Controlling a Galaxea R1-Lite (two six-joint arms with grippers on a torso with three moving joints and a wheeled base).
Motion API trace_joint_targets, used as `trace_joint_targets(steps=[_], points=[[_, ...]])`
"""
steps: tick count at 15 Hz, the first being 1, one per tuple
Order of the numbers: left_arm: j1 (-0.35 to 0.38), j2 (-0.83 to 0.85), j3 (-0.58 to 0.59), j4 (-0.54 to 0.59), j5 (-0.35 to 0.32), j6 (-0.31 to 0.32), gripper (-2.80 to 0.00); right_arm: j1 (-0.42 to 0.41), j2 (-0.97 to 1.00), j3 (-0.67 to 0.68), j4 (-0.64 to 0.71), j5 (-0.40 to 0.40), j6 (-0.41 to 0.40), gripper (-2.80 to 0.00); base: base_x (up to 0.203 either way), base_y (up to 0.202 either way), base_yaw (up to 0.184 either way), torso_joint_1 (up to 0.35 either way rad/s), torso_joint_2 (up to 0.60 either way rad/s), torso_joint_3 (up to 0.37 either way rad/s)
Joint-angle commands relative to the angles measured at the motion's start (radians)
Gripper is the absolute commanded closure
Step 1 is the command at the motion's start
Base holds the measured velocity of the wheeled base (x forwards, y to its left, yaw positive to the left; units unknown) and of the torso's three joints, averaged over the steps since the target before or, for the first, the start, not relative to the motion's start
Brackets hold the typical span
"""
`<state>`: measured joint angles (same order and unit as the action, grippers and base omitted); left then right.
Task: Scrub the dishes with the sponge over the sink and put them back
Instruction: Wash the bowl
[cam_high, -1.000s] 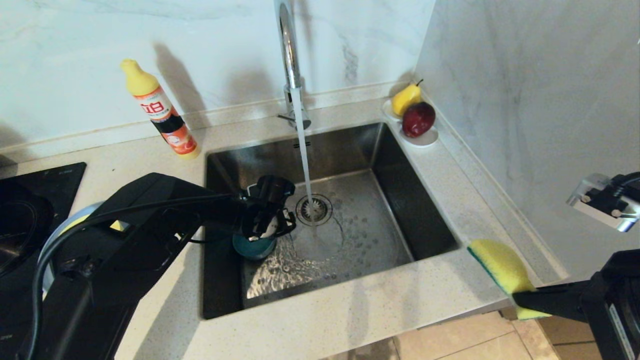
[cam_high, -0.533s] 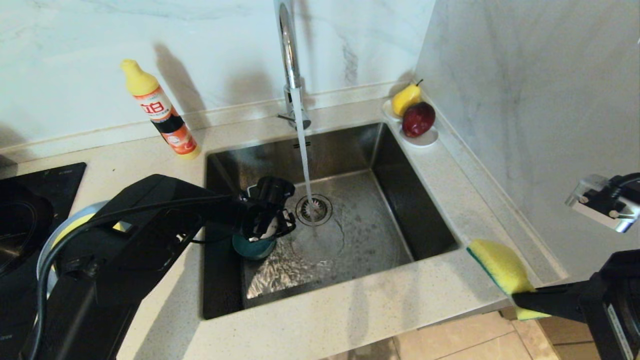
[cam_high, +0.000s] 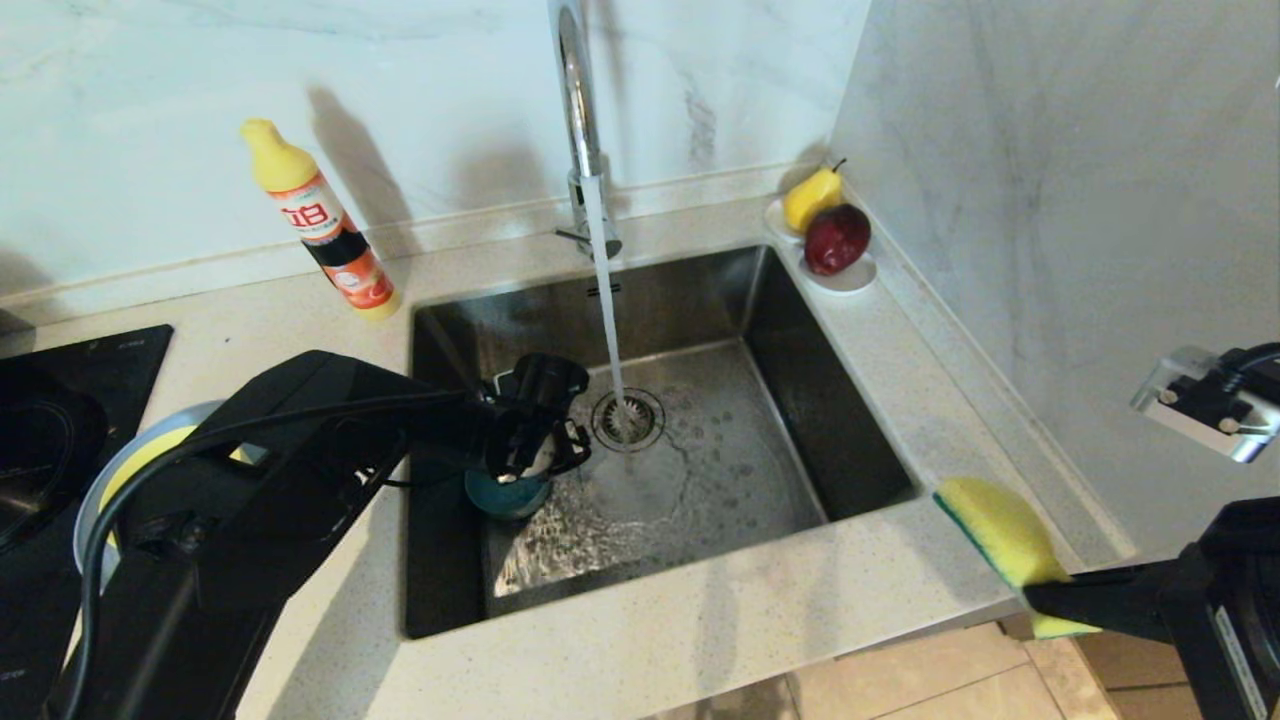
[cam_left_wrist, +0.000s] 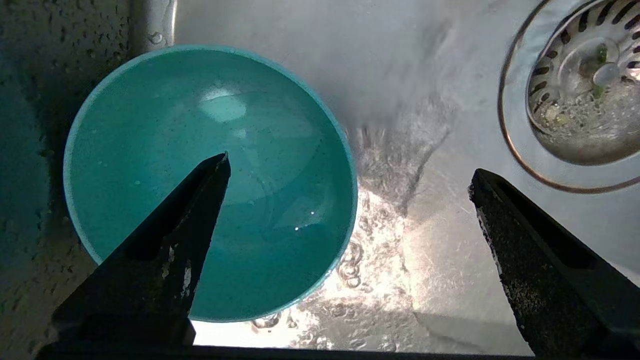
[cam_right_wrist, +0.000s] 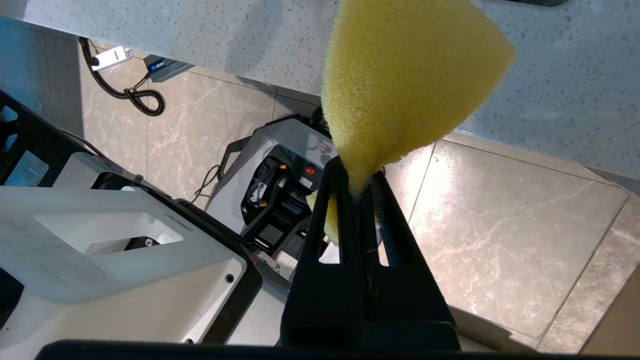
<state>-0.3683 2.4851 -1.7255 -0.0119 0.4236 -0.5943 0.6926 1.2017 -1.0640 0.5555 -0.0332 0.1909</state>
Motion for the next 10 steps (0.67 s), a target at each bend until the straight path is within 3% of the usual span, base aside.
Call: trace_joint_targets(steps=[1,10], points=[[0.000,0.011,-0.004,-0.001,0.003,-0.004,-2.80,-0.004,0.001,0.001,0.003,-0.001,-0.001,0.00,0.000,0.000,0.000,0.000,0.00,0.000],[0.000,0.035,-0.040,0.000,-0.013,-0.002,-2.80,-0.005,0.005,0.001,0.003,0.000,-0.001,0.00,0.000,0.000,0.000,0.000,0.00,0.000]])
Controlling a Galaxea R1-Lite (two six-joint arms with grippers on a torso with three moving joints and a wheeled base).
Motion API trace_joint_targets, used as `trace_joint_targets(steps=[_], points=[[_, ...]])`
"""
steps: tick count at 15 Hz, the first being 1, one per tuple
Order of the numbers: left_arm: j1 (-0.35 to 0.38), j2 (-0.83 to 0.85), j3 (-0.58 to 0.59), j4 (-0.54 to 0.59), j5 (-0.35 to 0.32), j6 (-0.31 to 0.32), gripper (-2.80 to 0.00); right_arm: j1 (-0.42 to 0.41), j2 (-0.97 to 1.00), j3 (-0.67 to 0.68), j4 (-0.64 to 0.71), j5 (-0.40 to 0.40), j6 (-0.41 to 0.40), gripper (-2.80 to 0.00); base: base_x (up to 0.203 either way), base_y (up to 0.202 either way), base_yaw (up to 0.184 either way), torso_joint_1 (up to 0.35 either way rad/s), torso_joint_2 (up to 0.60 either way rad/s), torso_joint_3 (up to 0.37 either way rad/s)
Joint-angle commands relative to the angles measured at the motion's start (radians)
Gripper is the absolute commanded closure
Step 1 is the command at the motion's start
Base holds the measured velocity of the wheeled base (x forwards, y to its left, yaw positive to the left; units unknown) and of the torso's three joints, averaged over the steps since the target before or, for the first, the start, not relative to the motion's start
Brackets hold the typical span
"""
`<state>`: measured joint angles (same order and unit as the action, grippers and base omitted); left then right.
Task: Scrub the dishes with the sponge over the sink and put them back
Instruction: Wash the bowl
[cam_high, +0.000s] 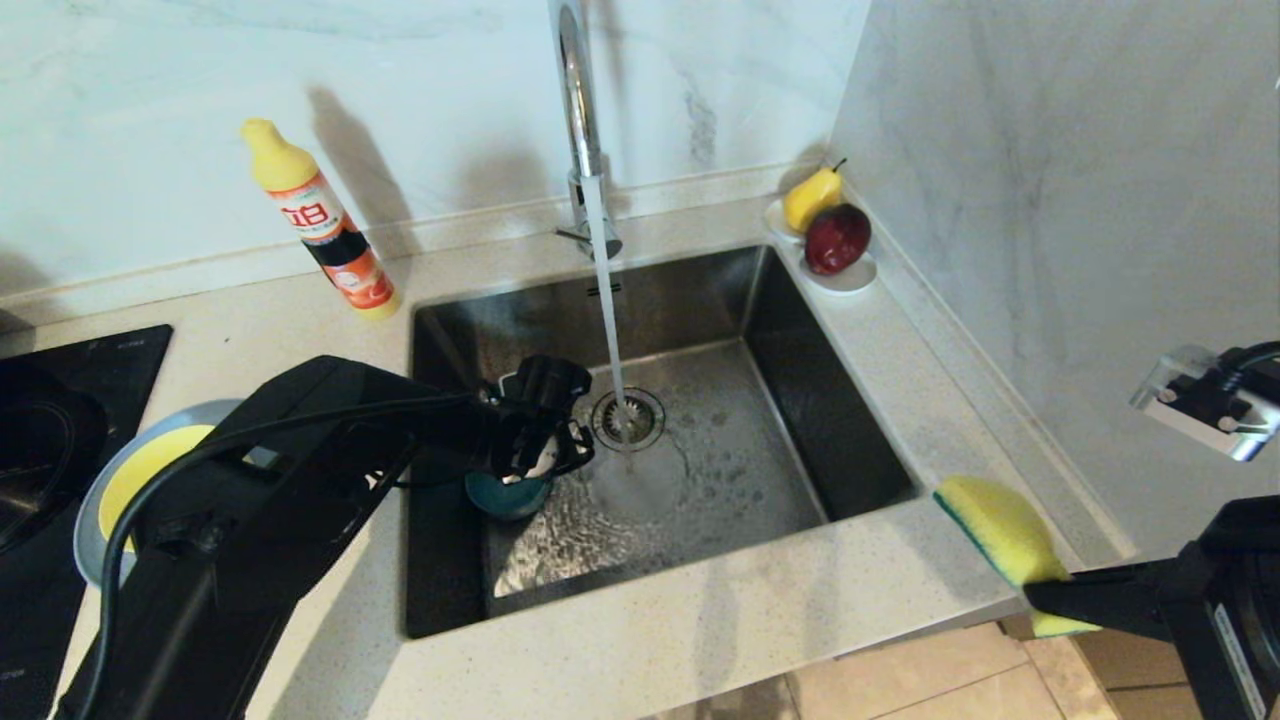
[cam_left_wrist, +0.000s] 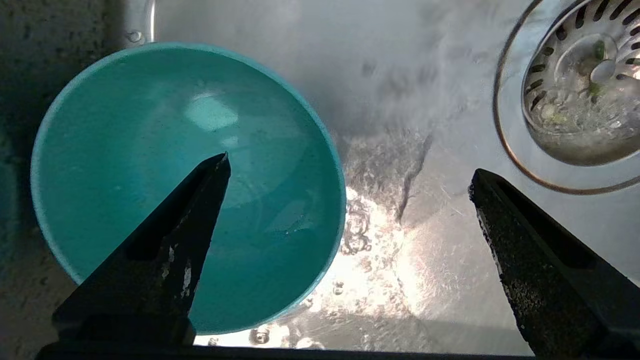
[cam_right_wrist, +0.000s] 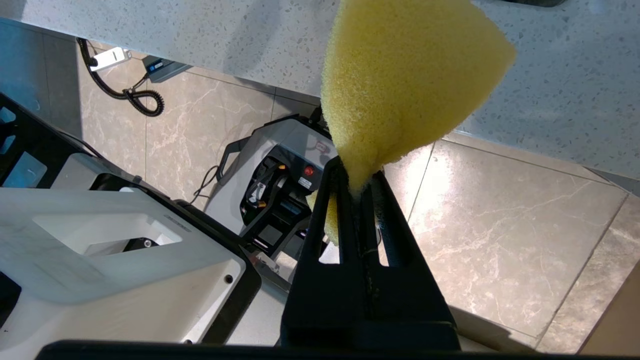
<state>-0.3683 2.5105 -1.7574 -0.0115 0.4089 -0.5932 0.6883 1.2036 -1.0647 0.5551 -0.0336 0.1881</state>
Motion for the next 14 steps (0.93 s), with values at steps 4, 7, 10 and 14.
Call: trace_joint_targets(steps=[4,7,10,14], points=[[0.000,0.021,-0.020,-0.001,0.002,-0.004,-2.80,-0.001,0.008,-0.001,0.003,0.001,0.001,0.00,0.000,0.000,0.000,0.000,0.00,0.000],[0.000,0.014,-0.022,-0.002,-0.008,-0.002,-2.80,-0.001,0.014,-0.005,0.003,0.001,0.002,0.00,0.000,0.000,0.000,0.000,0.00,0.000],[0.000,0.020,-0.022,-0.004,-0.025,-0.004,-2.80,-0.002,0.011,-0.006,0.003,0.001,0.001,0.00,0.000,0.000,0.000,0.000,0.00,0.000],[0.000,0.024,-0.024,-0.004,-0.027,-0.004,-2.80,-0.003,0.010,-0.003,0.003,0.001,0.001,0.00,0.000,0.000,0.000,0.000,0.00,0.000]])
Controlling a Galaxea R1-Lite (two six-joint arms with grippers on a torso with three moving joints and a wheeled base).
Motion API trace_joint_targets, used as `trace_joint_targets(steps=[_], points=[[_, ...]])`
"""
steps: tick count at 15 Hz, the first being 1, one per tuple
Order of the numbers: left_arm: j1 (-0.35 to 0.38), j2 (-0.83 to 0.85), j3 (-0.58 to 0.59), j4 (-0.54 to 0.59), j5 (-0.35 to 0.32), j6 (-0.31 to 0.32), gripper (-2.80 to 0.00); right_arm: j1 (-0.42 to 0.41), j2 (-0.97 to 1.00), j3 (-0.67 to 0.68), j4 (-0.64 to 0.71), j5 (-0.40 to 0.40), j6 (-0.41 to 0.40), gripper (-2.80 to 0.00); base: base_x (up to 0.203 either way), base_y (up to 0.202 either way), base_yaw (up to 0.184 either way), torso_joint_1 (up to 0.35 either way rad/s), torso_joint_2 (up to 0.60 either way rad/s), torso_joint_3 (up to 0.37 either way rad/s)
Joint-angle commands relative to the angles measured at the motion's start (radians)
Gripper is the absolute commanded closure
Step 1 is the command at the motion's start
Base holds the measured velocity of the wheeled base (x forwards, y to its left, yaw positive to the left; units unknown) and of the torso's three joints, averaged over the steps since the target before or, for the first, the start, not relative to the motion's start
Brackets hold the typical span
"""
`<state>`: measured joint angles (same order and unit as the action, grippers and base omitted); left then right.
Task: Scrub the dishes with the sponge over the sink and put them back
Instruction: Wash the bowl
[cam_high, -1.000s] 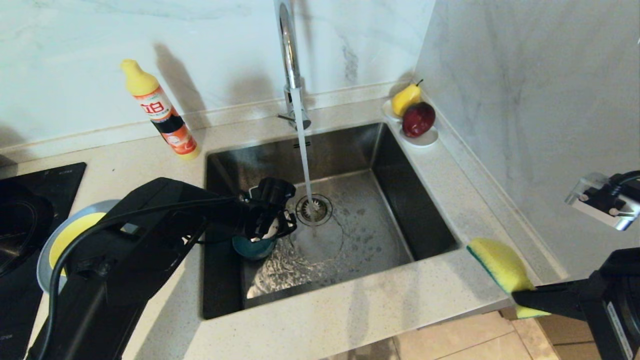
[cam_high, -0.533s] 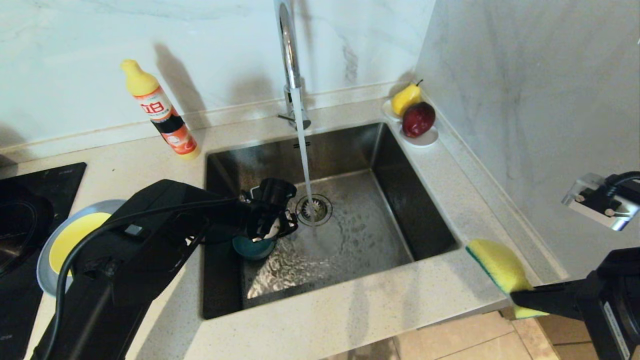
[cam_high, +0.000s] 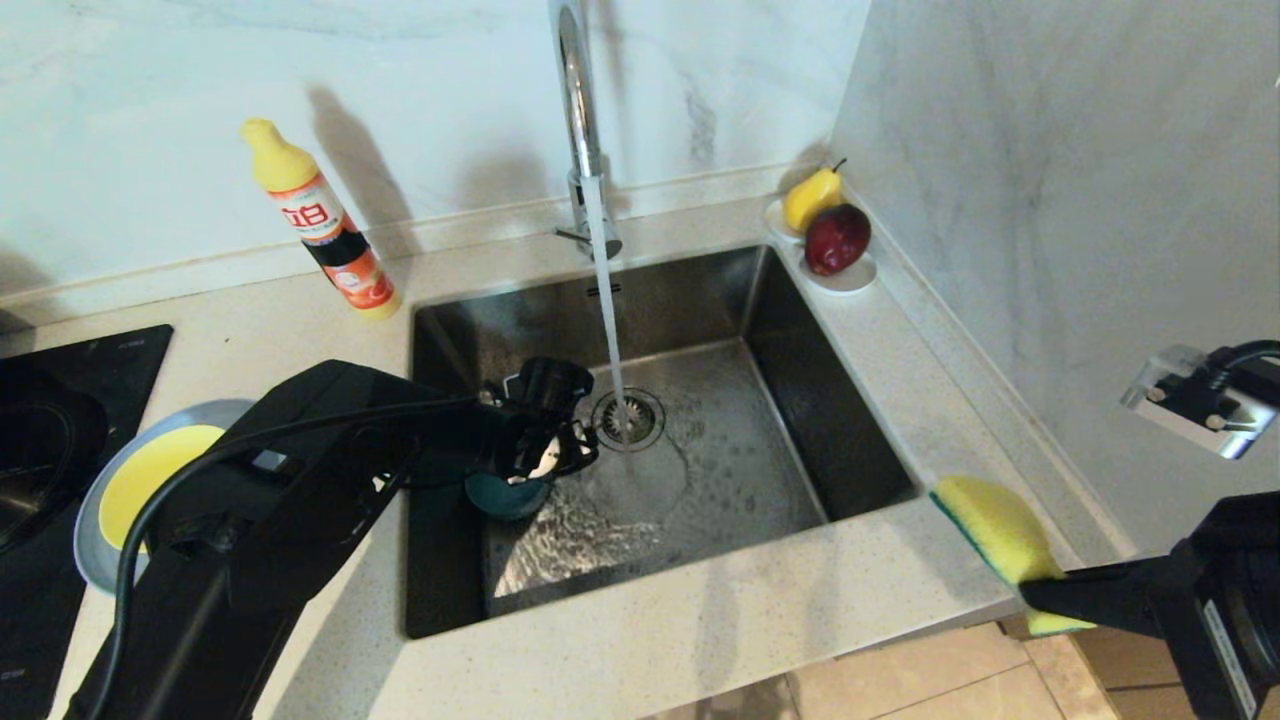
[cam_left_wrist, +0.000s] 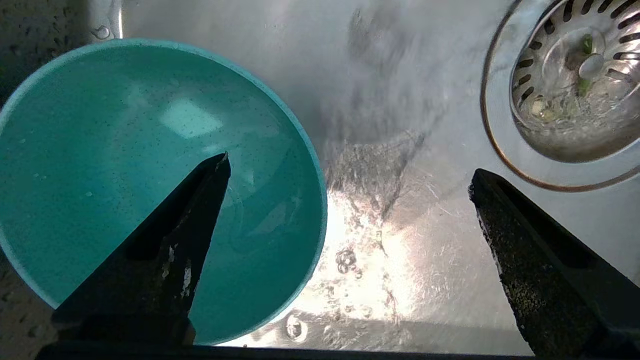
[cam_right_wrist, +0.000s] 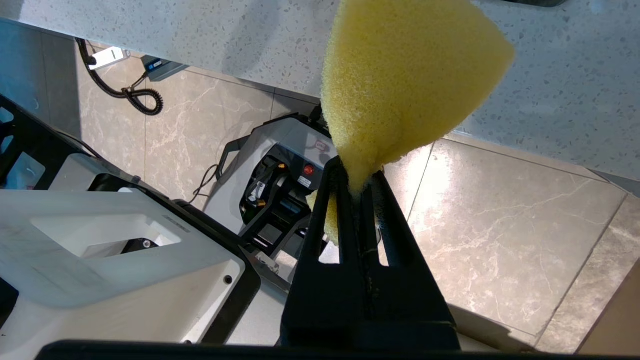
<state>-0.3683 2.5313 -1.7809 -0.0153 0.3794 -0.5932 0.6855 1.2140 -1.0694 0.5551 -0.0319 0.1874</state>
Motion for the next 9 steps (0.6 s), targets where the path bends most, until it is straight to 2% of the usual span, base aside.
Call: trace_joint_targets(steps=[1,9], points=[[0.000,0.004,0.000,-0.002,0.003,-0.004,-2.80,0.000,-0.001,0.002,0.003,0.000,0.001,0.00,0.000,0.000,0.000,0.000,0.00,0.000],[0.000,0.029,0.000,-0.017,0.002,-0.004,-2.80,0.001,0.003,0.002,0.003,0.000,0.001,0.00,0.000,0.000,0.000,0.000,0.00,0.000]])
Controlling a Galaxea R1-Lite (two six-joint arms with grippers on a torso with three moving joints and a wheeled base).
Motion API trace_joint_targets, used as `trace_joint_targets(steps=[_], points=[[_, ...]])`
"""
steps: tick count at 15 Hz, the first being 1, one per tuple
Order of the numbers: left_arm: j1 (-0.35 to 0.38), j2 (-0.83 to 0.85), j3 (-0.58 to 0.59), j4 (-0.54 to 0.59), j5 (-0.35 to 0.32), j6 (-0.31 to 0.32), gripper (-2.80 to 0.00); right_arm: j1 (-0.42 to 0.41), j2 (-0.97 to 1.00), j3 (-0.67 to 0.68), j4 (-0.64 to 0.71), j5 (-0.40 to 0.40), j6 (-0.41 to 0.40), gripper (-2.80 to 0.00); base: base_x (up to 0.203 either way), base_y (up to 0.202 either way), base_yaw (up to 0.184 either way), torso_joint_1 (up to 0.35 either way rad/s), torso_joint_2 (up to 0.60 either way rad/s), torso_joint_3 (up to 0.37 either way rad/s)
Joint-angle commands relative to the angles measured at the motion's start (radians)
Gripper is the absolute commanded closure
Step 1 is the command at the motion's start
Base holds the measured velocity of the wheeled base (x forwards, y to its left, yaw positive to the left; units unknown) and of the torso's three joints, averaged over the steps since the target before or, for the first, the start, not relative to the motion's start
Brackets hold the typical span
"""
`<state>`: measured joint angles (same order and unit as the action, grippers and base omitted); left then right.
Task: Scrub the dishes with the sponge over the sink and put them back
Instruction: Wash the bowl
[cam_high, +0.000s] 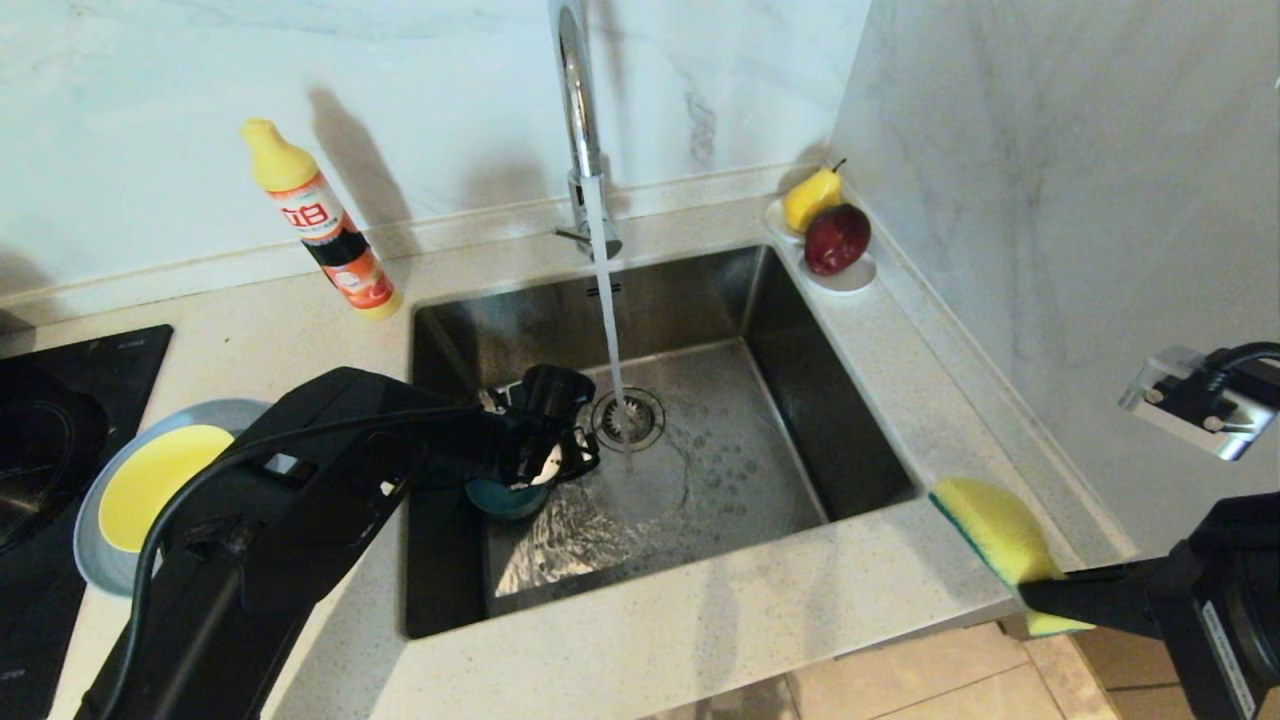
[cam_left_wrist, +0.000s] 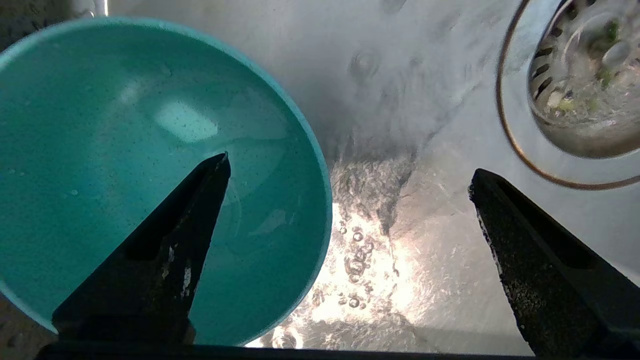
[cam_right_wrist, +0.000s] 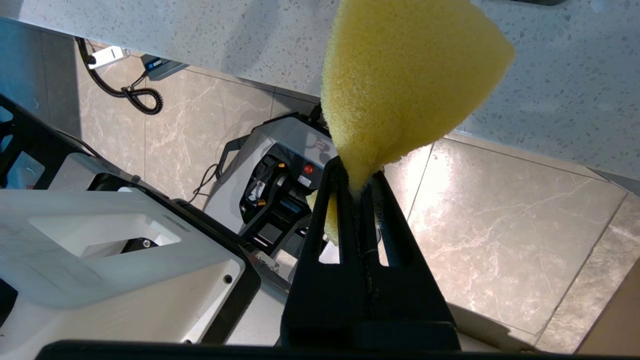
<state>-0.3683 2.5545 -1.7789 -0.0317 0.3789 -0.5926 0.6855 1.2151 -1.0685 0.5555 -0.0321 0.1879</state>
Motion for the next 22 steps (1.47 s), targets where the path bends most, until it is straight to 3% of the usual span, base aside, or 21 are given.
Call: trace_joint_targets(steps=[1,13,14,22], points=[[0.000,0.009,-0.002,-0.001,0.003,-0.004,-2.80,0.000,0.003,0.002,0.003,0.000,0.001,0.00,0.000,0.000,0.000,0.000,0.00,0.000],[0.000,0.026,-0.010,-0.001,0.003,-0.006,-2.80,0.000,0.003,0.000,0.003,0.000,0.001,0.00,0.000,0.000,0.000,0.000,0.00,0.000],[0.000,0.027,-0.011,-0.002,0.003,-0.006,0.00,0.002,0.001,-0.001,0.003,0.000,0.001,0.00,0.000,0.000,0.000,0.000,0.00,0.000],[0.000,0.035,-0.017,-0.004,0.003,-0.004,0.00,0.002,0.001,0.001,0.003,0.000,0.001,0.00,0.000,0.000,0.000,0.000,0.00,0.000]])
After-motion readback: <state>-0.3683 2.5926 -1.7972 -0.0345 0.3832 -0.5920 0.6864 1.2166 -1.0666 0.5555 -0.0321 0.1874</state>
